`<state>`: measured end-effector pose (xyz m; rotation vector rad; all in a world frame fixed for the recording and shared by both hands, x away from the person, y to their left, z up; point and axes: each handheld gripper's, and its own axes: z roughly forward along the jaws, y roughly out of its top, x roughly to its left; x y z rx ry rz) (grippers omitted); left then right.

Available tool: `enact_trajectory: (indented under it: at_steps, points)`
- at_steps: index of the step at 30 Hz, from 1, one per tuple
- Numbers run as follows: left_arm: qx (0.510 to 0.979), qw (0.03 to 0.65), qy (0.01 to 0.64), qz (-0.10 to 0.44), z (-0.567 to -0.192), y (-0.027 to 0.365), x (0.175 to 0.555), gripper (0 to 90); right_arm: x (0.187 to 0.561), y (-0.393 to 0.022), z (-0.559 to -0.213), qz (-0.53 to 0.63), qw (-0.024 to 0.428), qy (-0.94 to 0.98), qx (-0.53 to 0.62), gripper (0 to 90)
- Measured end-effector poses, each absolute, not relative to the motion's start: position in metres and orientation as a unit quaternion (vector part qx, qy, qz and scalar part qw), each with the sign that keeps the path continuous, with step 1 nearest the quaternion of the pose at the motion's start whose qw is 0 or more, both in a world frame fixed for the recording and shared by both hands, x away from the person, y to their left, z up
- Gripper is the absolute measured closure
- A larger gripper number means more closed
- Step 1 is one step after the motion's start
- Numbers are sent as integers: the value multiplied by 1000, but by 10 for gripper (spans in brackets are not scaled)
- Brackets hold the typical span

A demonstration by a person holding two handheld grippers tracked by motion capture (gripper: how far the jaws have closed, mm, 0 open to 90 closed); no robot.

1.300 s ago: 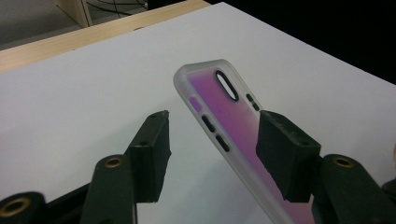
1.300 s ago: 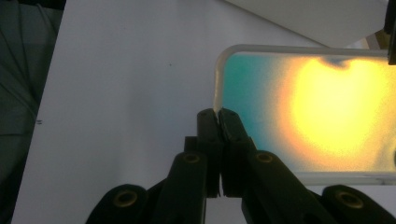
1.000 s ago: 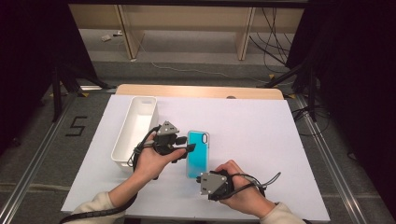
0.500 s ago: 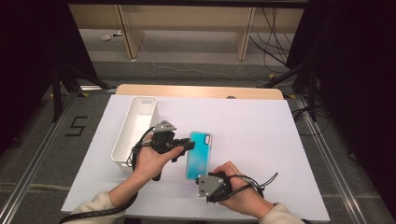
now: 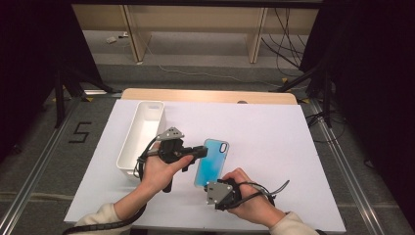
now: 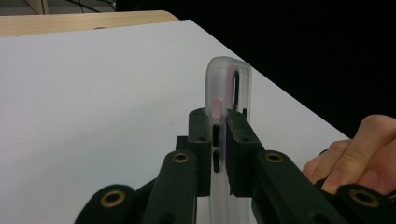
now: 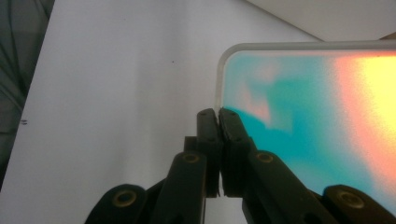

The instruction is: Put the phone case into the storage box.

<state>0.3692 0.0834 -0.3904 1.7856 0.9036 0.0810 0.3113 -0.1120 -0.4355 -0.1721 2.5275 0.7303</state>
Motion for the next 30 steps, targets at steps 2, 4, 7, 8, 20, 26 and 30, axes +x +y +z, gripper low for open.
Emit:
enact_trajectory:
  at_steps: [2, 4, 7, 8, 20, 26, 30]
  points:
    - [752, 540, 377, 37, -390, 84, 369, 822, 313, -113, -436, 272, 252, 927, -65, 878]
    - [752, 542, 373, 41, -389, 84, 369, 823, 313, -113, -436, 275, 247, 927, -64, 873]
    - [753, 542, 370, 52, -388, 85, 369, 824, 313, -114, -435, 294, 234, 925, -55, 793]
    - [753, 542, 370, 54, -388, 85, 369, 824, 311, -114, -436, 306, 222, 925, -28, 758]
    - [753, 541, 362, 94, -389, 95, 374, 823, 321, -130, -427, 392, 209, 893, 77, 395]
    - [749, 543, 366, 103, -386, 102, 373, 823, 328, -146, -421, 451, 202, 857, 145, 256]
    - [746, 544, 369, 106, -384, 105, 372, 824, 331, -154, -419, 475, 197, 841, 167, 238]
